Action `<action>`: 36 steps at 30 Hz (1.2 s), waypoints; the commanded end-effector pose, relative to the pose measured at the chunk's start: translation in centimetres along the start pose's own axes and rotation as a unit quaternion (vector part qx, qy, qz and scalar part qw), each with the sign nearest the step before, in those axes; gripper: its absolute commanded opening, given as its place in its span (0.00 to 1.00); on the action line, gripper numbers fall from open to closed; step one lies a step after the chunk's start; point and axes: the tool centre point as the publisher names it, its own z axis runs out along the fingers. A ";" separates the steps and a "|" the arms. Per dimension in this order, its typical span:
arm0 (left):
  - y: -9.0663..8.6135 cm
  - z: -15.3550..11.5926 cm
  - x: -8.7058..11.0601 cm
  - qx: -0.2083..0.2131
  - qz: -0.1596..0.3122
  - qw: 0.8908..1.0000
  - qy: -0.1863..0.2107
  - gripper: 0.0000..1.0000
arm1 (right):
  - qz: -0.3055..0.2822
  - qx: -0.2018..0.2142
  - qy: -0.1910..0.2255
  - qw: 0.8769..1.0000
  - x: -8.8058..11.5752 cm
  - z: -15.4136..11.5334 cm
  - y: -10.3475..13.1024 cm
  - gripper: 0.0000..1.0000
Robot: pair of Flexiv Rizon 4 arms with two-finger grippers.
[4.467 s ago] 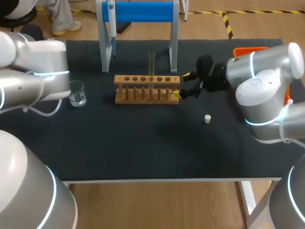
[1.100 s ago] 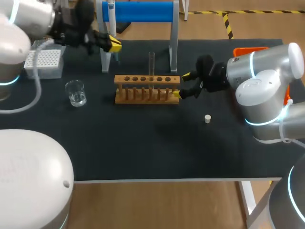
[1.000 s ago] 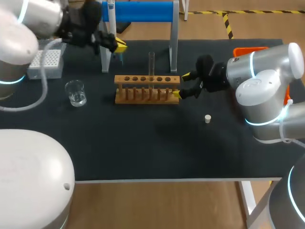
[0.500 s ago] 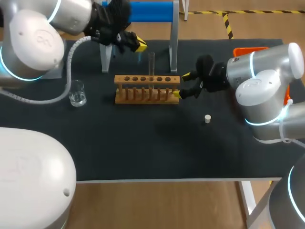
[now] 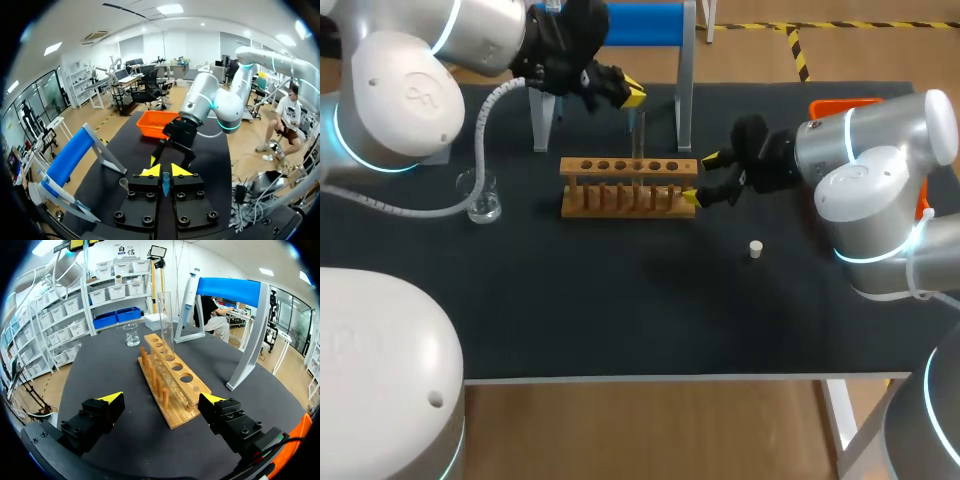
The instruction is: Invert the test tube, pick up the pipette, mount the tip to pipette, aspirate from beaker and dispense into the tube, eject the tip, return the pipette, and cap with the stopper.
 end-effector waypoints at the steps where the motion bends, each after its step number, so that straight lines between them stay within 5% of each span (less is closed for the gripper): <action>1: -0.3 0.9 -0.2 0.001 -0.001 1.000 0.005 0.00 | 0.000 0.000 0.001 1.000 0.0 -0.1 0.0 1.00; 36: -0.3 1.3 -0.3 -0.014 -0.030 0.999 0.025 0.00 | 0.000 0.000 0.001 1.000 0.0 -0.1 0.0 1.00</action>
